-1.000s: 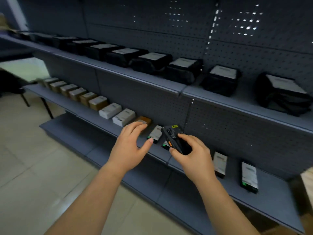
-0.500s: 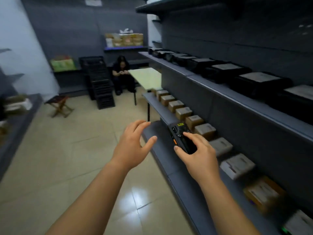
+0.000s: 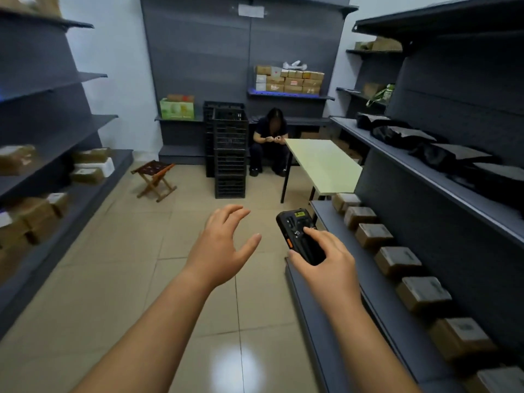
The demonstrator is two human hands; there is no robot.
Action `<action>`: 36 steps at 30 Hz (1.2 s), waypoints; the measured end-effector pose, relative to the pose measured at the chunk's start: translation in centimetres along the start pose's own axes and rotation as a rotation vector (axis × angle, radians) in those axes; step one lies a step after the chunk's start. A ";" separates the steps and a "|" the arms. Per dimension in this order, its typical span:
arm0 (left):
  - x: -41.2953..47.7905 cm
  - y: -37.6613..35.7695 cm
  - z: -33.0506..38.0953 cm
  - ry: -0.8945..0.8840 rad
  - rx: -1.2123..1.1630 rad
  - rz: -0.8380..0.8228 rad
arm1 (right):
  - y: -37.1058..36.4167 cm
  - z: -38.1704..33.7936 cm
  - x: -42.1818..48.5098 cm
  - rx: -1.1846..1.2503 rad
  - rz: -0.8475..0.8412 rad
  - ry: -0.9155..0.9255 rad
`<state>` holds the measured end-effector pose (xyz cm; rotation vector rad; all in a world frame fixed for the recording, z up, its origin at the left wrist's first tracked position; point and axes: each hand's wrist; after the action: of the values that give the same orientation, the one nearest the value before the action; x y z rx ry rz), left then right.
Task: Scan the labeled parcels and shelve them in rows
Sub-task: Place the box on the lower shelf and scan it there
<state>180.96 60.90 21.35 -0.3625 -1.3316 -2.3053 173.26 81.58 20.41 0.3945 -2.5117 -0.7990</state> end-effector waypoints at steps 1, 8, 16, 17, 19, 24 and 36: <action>3.1 -0.8 -1.2 -0.023 0.003 -0.010 | -0.6 0.8 3.0 -0.003 0.018 -0.005; 23.7 -9.4 -10.5 -0.044 -0.022 -0.108 | -6.0 9.3 22.8 -0.005 0.117 -0.088; 48.1 -16.8 -21.2 -0.004 -0.055 -0.126 | -12.8 16.4 48.7 -0.042 0.063 -0.114; 50.9 -17.2 -22.6 0.000 -0.049 -0.119 | -13.7 16.7 52.0 -0.048 0.052 -0.107; 56.2 -17.9 -25.8 0.007 -0.028 -0.107 | -16.0 17.3 58.4 -0.049 0.035 -0.096; 69.3 -20.8 -35.1 0.022 -0.017 -0.098 | -23.1 20.1 73.4 -0.059 0.013 -0.075; 105.0 -33.7 -47.2 -0.204 -0.060 -0.312 | -29.9 31.1 104.2 -0.109 0.213 -0.291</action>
<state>73.16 8.35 18.54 -0.4469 -1.5107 -2.6275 72.65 30.72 16.37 -0.0313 -2.6991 -0.9592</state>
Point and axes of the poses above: each hand's wrist, its own x-axis towards the middle knuckle, its own y-axis out of the back of the hand, z = x × y, and after that the axes turned 7 degrees about -z, right-handed
